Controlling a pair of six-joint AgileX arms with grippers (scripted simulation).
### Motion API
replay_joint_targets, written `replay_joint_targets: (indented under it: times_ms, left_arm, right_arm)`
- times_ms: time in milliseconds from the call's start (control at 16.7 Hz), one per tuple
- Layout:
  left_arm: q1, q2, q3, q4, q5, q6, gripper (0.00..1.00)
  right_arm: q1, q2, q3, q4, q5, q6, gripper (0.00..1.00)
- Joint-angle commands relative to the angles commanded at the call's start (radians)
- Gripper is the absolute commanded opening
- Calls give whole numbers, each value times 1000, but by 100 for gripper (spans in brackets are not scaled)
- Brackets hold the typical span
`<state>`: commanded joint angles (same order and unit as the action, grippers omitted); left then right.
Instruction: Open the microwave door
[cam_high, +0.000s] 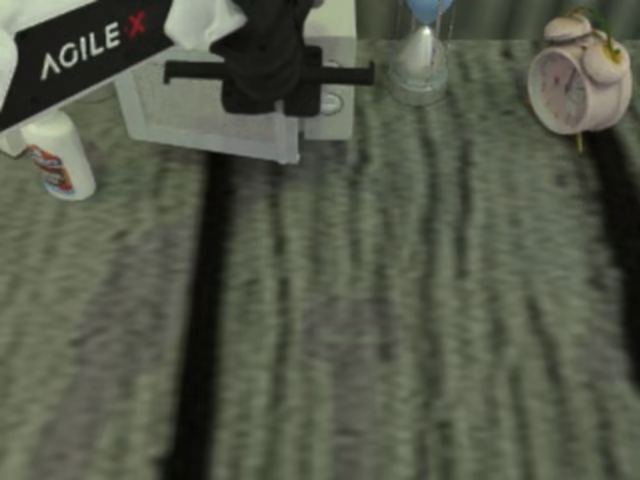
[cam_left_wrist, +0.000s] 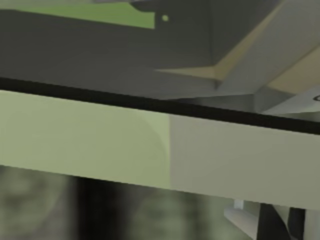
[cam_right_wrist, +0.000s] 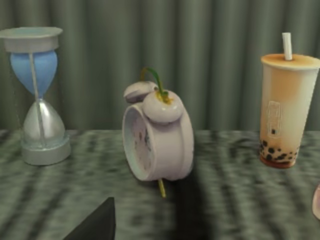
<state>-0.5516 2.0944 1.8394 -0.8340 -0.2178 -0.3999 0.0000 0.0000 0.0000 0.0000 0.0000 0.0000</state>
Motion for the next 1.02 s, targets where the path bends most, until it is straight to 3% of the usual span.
replay_joint_targets:
  times_ms: [480,1020]
  left_arm:
    - [23,-96,-139,66,50,109,0]
    - [23,-98,-140,67,51,111,0]
  right_arm:
    - [0,0,0,0,0,0,100]
    - [0,0,0,0,0,0,100]
